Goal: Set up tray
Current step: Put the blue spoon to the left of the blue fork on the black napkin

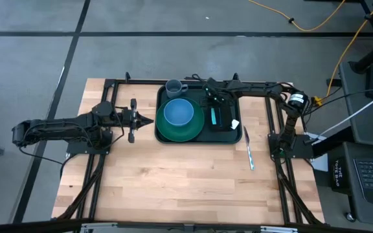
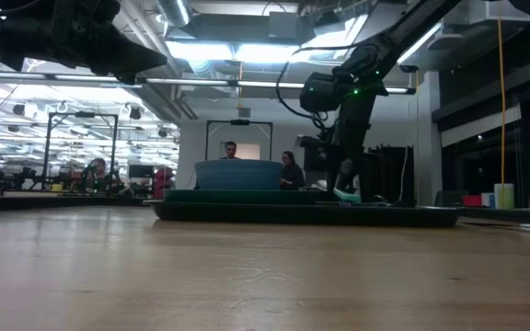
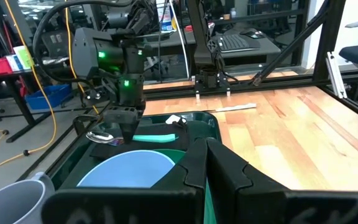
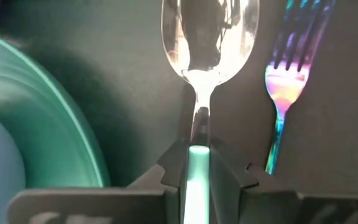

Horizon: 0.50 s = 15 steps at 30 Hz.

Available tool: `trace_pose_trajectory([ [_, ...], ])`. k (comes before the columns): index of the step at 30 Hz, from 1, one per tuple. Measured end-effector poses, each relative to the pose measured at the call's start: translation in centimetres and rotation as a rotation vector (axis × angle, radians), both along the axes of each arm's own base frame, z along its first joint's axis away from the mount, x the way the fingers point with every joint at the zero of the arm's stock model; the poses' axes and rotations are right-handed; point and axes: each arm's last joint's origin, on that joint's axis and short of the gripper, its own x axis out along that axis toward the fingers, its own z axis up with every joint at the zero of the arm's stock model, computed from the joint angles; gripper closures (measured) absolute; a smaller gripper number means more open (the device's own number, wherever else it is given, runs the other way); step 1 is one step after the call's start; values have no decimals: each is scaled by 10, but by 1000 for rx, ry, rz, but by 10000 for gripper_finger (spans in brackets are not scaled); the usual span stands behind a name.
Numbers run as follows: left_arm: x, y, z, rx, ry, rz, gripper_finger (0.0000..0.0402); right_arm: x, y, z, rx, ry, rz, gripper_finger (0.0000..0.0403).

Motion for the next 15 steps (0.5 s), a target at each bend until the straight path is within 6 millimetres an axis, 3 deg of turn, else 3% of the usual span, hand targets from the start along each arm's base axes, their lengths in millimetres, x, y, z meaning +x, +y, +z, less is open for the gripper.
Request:
trace_pose_trajectory([
  [15,0,0,0,1,0,0,398,0,0,-1,7,8,-7,351],
])
